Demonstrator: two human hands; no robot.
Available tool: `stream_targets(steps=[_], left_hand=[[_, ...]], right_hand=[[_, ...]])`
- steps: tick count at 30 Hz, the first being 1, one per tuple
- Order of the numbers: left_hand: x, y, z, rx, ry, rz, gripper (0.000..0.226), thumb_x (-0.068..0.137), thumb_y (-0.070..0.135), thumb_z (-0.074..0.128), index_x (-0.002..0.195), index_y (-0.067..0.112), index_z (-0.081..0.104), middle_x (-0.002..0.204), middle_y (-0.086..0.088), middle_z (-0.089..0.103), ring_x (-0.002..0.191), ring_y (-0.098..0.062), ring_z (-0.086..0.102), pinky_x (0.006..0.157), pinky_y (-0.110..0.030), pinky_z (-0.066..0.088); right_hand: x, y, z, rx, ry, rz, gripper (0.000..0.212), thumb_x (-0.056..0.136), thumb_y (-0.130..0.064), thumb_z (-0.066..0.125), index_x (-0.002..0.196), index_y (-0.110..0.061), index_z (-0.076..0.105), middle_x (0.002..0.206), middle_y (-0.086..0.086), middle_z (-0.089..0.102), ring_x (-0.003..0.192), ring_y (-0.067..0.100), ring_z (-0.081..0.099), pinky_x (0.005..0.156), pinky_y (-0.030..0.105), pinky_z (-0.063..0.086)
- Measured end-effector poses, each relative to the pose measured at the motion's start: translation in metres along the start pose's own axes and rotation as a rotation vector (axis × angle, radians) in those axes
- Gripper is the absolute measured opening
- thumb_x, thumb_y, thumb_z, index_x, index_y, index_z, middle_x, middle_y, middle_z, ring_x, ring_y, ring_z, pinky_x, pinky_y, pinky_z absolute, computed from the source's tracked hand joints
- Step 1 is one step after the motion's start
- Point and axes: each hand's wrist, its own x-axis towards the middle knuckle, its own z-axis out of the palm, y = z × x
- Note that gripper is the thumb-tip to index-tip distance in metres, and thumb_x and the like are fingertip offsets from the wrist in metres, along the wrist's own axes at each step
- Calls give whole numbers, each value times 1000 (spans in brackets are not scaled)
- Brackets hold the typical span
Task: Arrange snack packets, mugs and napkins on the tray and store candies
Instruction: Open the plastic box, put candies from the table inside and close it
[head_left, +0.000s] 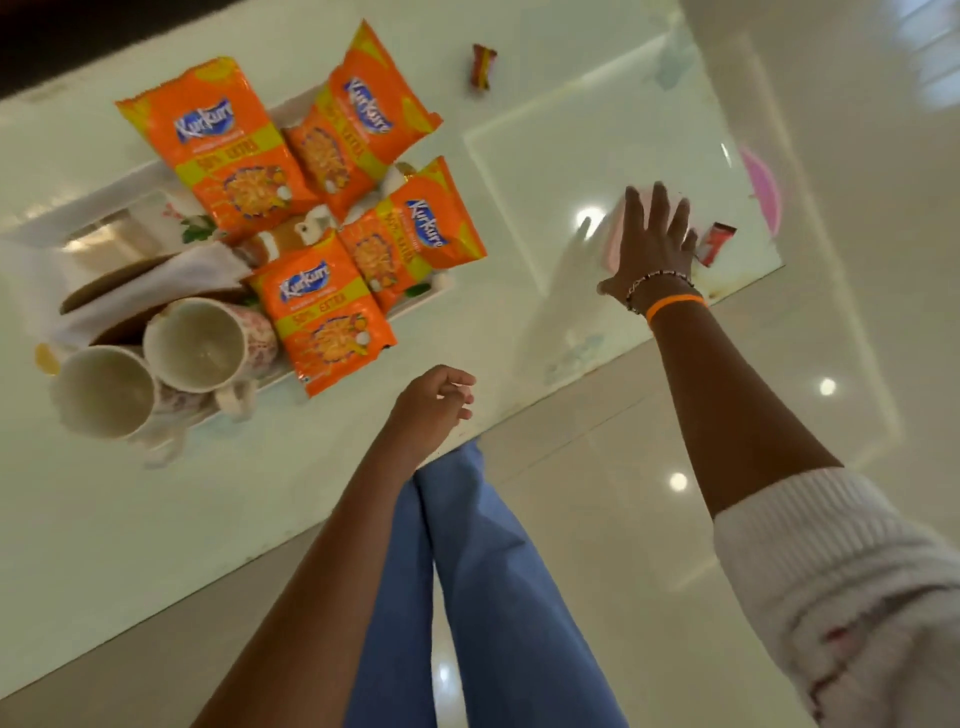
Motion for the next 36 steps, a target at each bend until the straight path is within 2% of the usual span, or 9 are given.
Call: stream_targets(steps=[3,6,12,15,19,23,27,30,36], left_hand=[[10,12,4,33,20,14,23,92,6,39,98,16,59,85,3,61,79,-14,62,83,-30,50],[16,19,11,37,9,2,23,93,8,40,100,17,60,87,3,61,81,-11,62,78,-23,50],[14,44,28,-28,-45,6,21,95,9,40,102,16,59,97,-4,61,85,-14,62,79,-20,49],[11,61,37,-231,-64,18,23,98,14,36,112,11,54,109,-10,58,100,-21,60,91,-27,46],[15,81,41,-523,-169,-91,52,98,44,29,138,13,39,131,-9,52,117,-22,52,106,-35,34],[13,86,31,-739,-262,89,74,83,57,42,142,12,33,128,-15,52,118,-33,49,96,-47,42],[7,94,17,-742,-210,213,107,51,58,75,139,13,35,130,-15,52,120,-33,50,94,-45,47],[7,103,14,-535,-43,171,136,24,64,83,140,16,31,141,-14,46,125,-30,50,95,-47,49],[4,104,21,-392,42,148,91,64,51,73,135,16,29,135,-13,52,121,-29,55,98,-57,47]], right_hand=[[16,13,4,12,-26,9,111,67,-7,79,147,-33,8,159,5,-17,143,44,-12,107,67,25],[23,18,7,45,126,-4,90,63,14,67,135,-29,34,159,6,-10,142,46,0,88,57,48],[12,22,3,248,164,-34,67,67,2,70,124,-24,46,155,13,9,135,44,17,85,38,47],[-19,12,-4,823,119,4,73,62,-15,82,125,-22,45,142,8,32,125,36,38,88,32,44],[-75,-4,-5,1847,-411,58,89,44,-36,89,119,-25,42,127,4,48,115,29,56,72,36,59],[-109,-15,16,2185,-637,-19,58,85,-26,60,137,-15,39,118,8,60,95,24,70,76,37,61],[-112,-15,22,1917,-588,59,26,87,-7,52,111,-15,59,99,2,68,93,19,68,85,36,57],[-108,-24,15,1640,-387,32,33,95,-21,41,125,-14,52,124,1,57,115,18,53,98,34,41],[-112,-63,4,1297,-65,-197,40,92,-35,49,130,-22,47,121,-6,53,114,15,53,94,28,44]])
